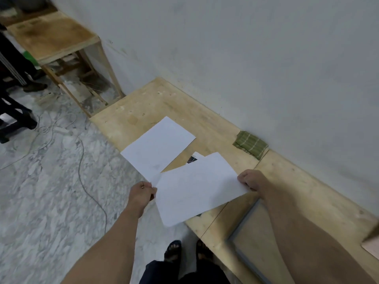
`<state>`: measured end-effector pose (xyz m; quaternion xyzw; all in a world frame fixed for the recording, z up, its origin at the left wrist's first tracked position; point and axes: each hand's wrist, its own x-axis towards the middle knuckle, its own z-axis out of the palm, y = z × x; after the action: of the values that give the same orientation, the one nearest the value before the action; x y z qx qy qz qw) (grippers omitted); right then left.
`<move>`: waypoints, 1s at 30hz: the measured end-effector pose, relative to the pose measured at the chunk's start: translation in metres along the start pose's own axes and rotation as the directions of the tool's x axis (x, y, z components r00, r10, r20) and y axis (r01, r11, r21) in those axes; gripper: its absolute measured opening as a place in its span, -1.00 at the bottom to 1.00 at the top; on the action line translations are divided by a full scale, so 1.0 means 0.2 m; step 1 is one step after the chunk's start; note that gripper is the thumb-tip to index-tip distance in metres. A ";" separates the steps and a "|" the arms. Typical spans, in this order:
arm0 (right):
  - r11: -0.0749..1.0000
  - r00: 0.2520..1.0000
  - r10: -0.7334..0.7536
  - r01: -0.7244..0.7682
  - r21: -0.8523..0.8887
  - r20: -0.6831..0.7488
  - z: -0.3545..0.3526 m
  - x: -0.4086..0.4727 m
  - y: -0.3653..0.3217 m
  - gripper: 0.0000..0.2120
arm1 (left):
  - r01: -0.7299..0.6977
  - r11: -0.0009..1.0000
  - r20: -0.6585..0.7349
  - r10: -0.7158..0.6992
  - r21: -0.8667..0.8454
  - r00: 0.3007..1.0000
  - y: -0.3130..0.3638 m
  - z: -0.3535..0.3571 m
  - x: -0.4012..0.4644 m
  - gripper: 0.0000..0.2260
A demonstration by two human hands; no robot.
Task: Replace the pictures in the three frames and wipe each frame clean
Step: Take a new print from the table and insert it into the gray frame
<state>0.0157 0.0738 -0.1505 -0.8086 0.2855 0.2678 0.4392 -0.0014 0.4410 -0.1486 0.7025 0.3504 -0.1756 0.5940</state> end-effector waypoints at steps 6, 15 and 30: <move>0.838 0.938 0.257 -0.096 0.538 -0.233 -0.03 -0.40 0.42 -0.87 | -0.035 0.989 0.321 -0.014 0.146 0.947 0.09 0.27 0.01 -0.90; 0.569 0.727 0.620 -0.157 0.807 -0.295 0.11 -1.12 1.09 -0.90 | -0.285 0.873 0.537 0.032 0.395 0.843 -0.11 0.81 -0.33 -0.88; 0.340 0.678 0.721 -0.169 0.925 -0.141 0.12 -1.13 1.52 -0.91 | -0.391 0.724 0.528 0.044 0.568 0.848 -0.34 1.19 -0.43 -0.85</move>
<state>-0.3570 0.0086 -0.1756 -0.3965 0.7086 -0.0334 0.5828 -0.0686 0.1926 -0.1961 0.8364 0.0197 -0.3816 0.3930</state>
